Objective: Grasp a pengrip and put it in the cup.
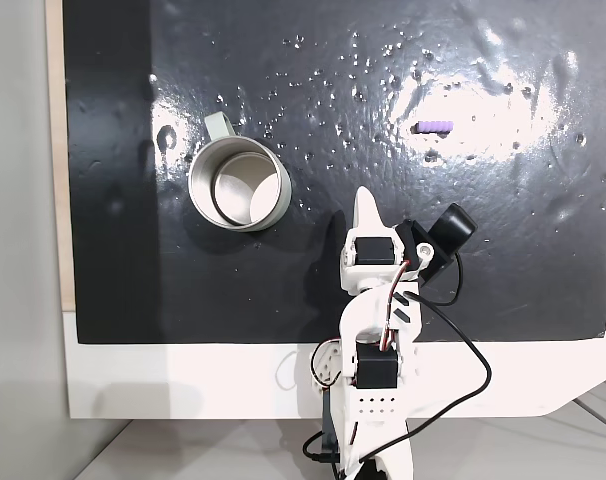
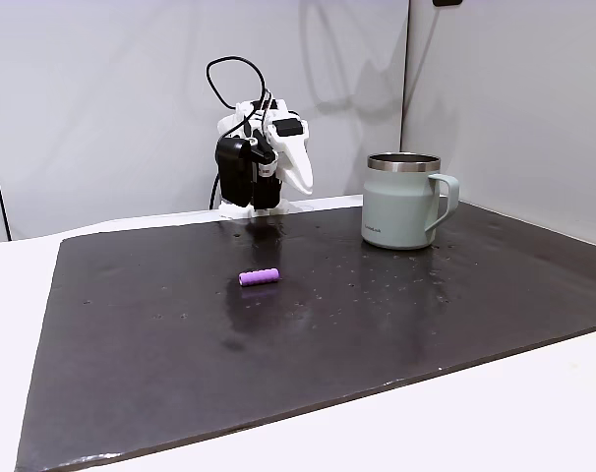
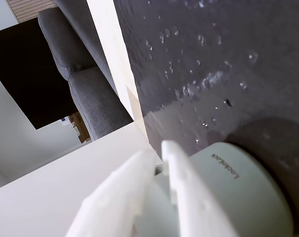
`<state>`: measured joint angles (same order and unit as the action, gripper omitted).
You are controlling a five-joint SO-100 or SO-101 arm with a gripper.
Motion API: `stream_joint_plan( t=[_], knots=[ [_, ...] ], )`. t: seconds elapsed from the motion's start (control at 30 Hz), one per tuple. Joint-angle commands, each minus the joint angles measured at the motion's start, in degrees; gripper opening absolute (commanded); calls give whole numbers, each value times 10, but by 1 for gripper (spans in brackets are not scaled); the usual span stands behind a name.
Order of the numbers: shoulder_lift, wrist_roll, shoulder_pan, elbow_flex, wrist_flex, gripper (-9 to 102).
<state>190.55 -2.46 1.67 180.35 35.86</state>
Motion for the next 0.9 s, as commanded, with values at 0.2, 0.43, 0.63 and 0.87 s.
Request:
stream_joint_plan(
  t=[0.2,0.43,0.63,0.87],
  knots=[
    [7,-1,6,24,4,0],
    [7,13,5,20,-4,0],
    [8,23,-11,-63,45,0],
    [-87,47,4,-234,105,0]
  ],
)
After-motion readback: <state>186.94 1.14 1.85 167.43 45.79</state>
